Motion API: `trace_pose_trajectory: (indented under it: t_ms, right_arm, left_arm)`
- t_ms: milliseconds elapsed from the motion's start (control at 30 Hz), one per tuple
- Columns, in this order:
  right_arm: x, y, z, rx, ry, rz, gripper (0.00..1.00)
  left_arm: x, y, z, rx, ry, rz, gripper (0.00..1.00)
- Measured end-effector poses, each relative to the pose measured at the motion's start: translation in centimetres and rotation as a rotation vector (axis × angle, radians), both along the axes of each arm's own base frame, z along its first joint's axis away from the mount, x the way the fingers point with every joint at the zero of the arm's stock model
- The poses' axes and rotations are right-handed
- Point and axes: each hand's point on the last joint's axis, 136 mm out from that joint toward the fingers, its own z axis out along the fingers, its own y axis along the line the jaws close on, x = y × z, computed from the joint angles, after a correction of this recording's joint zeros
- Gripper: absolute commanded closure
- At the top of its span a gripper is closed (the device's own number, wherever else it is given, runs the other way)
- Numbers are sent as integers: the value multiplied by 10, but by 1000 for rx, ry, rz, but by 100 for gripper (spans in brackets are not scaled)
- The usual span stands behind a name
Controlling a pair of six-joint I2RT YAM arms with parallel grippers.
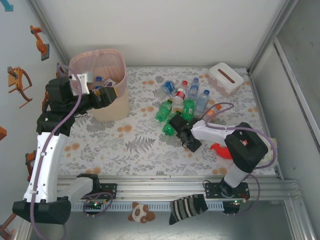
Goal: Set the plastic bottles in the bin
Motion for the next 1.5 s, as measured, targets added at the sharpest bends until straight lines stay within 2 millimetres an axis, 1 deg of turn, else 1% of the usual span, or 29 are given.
trace_pose_trajectory:
  t_ms: [200,267,333,400,567,633,733,767,867,1000,1100,1167,1267,1367,1500]
  right_arm:
    - [-3,-2,1,6,-4,0,33]
    - [-5,-4,4,11,-8,-1,34]
    - [-7,-7,11,20,-21,-6,35]
    - [-8,-10,22,32,-41,-12,36]
    - [-10,-21,60,55,-132,-3,43]
    - [-8,-24,77,59,-181,36,44]
    - [-3,-24,105,66,-276,145,47]
    - [0,-22,116,69,-318,201,49]
    - [7,-15,147,72,-442,360,50]
    - [16,-3,186,45,-606,575,51]
    - [18,10,211,37,-716,716,55]
    - [17,19,229,38,-806,813,56]
    - [12,31,246,47,-922,930,57]
    - [6,41,256,64,-1018,1013,58]
    - [-1,48,264,81,-1094,1078,58]
  left_arm:
    - [0,-2,1,-10,6,0,13]
    - [-1,-4,1,-15,5,-5,13]
    - [-1,-6,1,-18,4,-12,14]
    - [-2,-9,1,-21,6,-20,14]
    - [-5,-20,5,-35,-2,-48,15]
    - [-6,-25,7,-41,-7,-62,15]
    - [-5,-35,7,-45,-9,-88,15]
    - [-4,-39,6,-46,-10,-100,15]
    - [1,-54,1,-43,1,-137,16]
    - [9,-80,-7,-37,11,-192,18]
    - [8,-101,-6,-33,3,-235,19]
    - [2,-117,-4,-31,-9,-270,18]
    - [-14,-138,-2,-26,-20,-315,19]
    - [-30,-157,-1,-20,-27,-353,17]
    - [-50,-177,-1,-4,-42,-381,15]
